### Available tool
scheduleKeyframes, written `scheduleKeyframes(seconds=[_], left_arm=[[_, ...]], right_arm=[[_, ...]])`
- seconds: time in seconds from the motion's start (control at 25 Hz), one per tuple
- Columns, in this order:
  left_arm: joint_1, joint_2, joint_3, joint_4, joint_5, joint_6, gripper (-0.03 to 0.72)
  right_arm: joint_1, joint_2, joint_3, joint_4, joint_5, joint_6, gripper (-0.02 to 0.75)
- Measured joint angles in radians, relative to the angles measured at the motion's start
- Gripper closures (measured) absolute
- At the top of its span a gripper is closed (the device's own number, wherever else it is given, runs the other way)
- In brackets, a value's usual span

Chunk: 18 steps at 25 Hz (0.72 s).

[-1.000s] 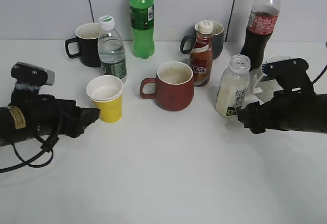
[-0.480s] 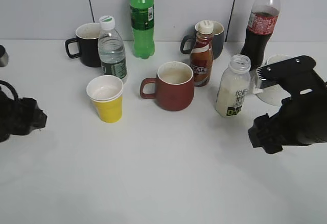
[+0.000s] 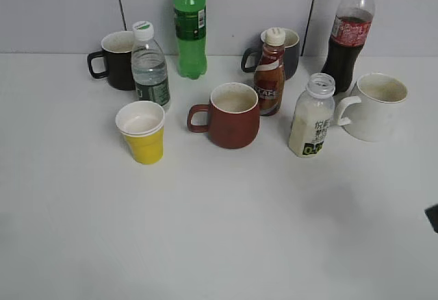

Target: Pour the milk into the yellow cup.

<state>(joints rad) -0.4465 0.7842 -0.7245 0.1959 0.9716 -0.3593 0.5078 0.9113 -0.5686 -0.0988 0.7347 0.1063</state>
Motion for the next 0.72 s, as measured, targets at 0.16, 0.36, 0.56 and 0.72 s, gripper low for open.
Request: scheduleKeyframes(seconds=[0.16, 0.36, 0.56, 0.72], left_arm=[[-0.001, -0.188, 0.005, -0.004, 0.129, 0.085, 0.126], [-0.001, -0.451, 0.107, -0.101, 0.147, 0.181, 0.127], [-0.001, -0.621, 0.185, -0.170, 0.096, 0.220, 0.154], [-0.001, -0.643, 0.188, -0.176, 0.084, 0.222, 0.181]], right_arm=[[0.000, -0.233, -0.002, 0.080, 0.194, -0.124, 0.218], [0.000, -0.529, 0.026, 0.123, 0.336, -0.169, 0.218], [0.002, -0.770, 0.027, 0.164, 0.359, -0.192, 0.219], [0.003, -0.876, 0.027, 0.169, 0.360, -0.201, 0.219]])
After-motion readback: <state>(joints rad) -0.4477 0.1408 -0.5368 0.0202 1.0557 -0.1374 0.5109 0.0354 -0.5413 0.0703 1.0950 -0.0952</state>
